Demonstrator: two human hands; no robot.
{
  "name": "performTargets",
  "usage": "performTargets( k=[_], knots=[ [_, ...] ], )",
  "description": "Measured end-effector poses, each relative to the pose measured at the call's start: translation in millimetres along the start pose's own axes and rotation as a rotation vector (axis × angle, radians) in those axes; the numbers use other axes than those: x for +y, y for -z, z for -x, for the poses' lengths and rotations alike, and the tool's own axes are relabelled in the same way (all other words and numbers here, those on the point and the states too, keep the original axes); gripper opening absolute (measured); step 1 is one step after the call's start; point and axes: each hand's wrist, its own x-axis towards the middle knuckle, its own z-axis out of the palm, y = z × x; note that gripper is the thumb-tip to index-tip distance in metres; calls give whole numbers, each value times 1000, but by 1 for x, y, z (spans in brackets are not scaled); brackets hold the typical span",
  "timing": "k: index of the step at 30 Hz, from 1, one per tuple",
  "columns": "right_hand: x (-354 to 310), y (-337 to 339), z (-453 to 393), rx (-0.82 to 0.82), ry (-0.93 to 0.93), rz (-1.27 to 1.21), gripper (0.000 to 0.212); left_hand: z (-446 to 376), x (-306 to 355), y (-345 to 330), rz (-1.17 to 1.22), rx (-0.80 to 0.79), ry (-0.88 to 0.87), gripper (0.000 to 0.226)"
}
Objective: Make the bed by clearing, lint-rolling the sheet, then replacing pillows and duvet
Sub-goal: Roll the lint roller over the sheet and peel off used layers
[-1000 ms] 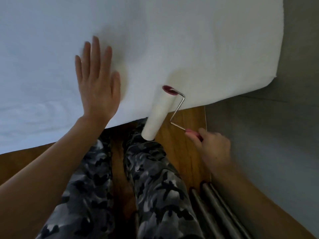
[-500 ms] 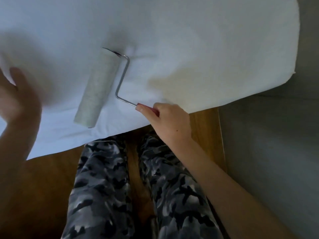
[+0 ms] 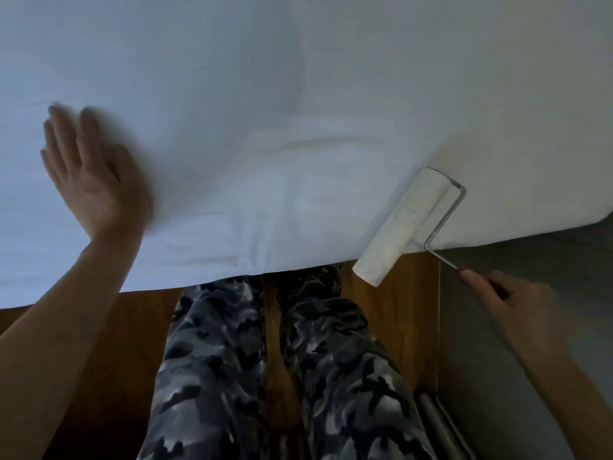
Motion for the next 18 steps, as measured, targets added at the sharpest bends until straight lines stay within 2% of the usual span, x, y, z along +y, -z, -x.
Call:
performTargets(
  k=[4,9,15,18],
  knots=[
    [-41,-22,-17,-100,-7,149,46,8,14,22,-112,-8,-72,52],
    [-137,-52,-63,-101,190,145,57,6,1,31,-139,22,-130,47],
    [-275,-91,-118,-85,386,193,60,0,-10,36,-135,74,-3,49],
    [-331,-105,-135,-114,439,214,58,-2,-13,36,-129,112,-11,47]
  ],
)
